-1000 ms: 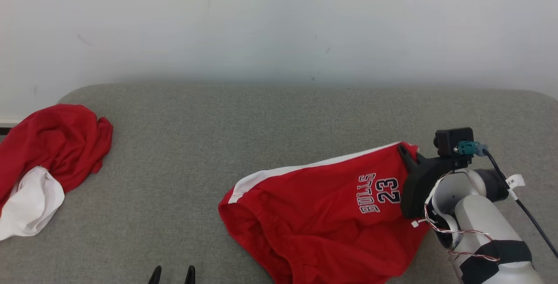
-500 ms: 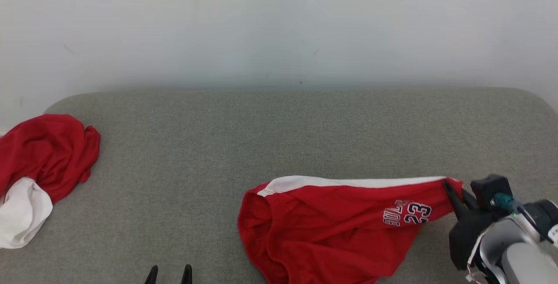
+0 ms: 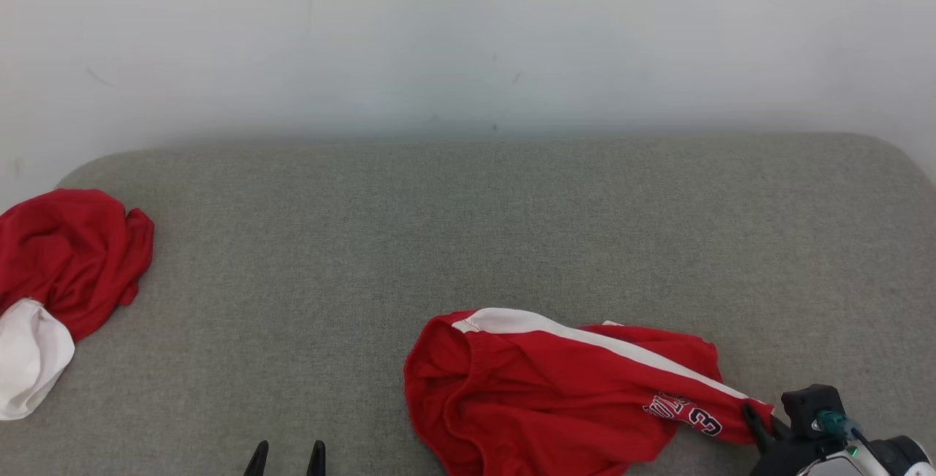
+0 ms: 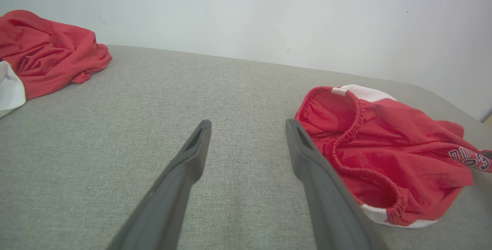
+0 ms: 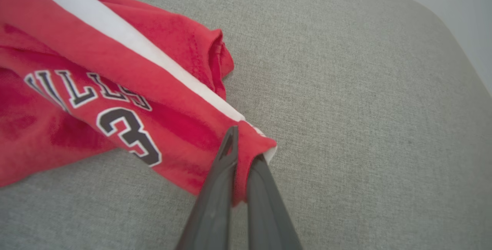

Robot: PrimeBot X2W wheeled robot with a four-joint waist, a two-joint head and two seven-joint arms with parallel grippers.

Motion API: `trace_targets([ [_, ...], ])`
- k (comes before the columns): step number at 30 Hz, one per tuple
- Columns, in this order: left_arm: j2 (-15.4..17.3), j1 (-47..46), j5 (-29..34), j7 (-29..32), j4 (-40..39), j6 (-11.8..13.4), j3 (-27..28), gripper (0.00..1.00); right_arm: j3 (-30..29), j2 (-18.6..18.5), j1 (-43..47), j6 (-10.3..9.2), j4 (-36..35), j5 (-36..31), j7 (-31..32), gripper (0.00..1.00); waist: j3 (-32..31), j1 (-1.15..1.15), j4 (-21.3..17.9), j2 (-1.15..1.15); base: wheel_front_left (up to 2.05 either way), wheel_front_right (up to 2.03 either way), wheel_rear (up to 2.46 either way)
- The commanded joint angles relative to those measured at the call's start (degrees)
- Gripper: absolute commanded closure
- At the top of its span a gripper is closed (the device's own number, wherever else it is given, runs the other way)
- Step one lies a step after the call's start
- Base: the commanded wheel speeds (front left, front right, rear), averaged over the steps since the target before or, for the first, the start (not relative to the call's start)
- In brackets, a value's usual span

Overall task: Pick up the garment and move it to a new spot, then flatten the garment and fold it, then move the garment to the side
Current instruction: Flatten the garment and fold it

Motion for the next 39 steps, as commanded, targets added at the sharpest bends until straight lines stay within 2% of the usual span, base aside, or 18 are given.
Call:
trace_targets([
  [1,0.28,-0.49,-0.48,-0.19,0.06,0.07,0.07,0.00,-0.10,0.18,0.73,0.04,0.52,0.34,-0.64,1.00,0.01,0.01,0.11,0.00,0.00,0.00,0.00],
  [5,0.26,-0.32,-0.66,-0.19,0.27,0.07,0.32,0.00,-0.30,1.34,1.52,0.04,2.81,1.66,-0.87,1.00,-0.16,0.01,0.13,0.00,0.00,0.00,0.00],
  [6,0.22,-0.30,-0.64,-0.19,0.32,0.07,0.32,0.00,-0.24,1.50,1.70,0.04,3.21,1.98,-0.63,0.62,-0.26,0.01,0.15,0.00,0.00,0.00,0.00],
  [7,0.12,-0.38,-0.76,-0.19,0.33,0.07,0.39,0.00,-0.25,2.01,1.86,0.04,3.33,3.45,-0.61,0.00,-0.40,0.01,0.06,0.00,0.00,0.00,0.00],
  [16,-0.39,0.65,-1.12,-0.19,0.49,0.07,0.63,0.00,-0.30,2.19,5.77,0.04,-1.77,9.46,-0.88,0.00,-1.86,0.01,-1.04,0.00,0.00,0.00,0.00],
  [20,-0.60,1.11,-1.20,-0.19,0.40,0.06,0.85,0.00,-2.54,1.48,8.85,0.04,-5.98,11.00,-0.20,0.00,-2.52,0.01,-1.87,0.00,0.00,0.00,0.00],
  [25,-0.83,1.52,-1.35,-0.19,0.28,0.07,0.89,0.00,-8.05,2.44,12.16,0.04,-12.44,8.37,-3.46,0.00,-3.12,0.01,-3.05,0.00,0.00,0.00,0.00],
  [31,-1.05,1.63,-1.39,-0.19,0.42,0.07,1.06,0.00,-13.38,6.87,14.81,0.04,-21.15,2.59,-11.72,0.00,-3.83,0.01,-4.00,0.00,0.00,0.00,0.00],
  [39,-1.32,1.74,-1.38,-0.19,0.89,0.07,1.02,0.00,-12.26,11.13,17.69,0.04,-27.70,-2.20,-15.09,0.00,-4.73,0.01,-4.07,0.00,0.00,0.00,0.00],
])
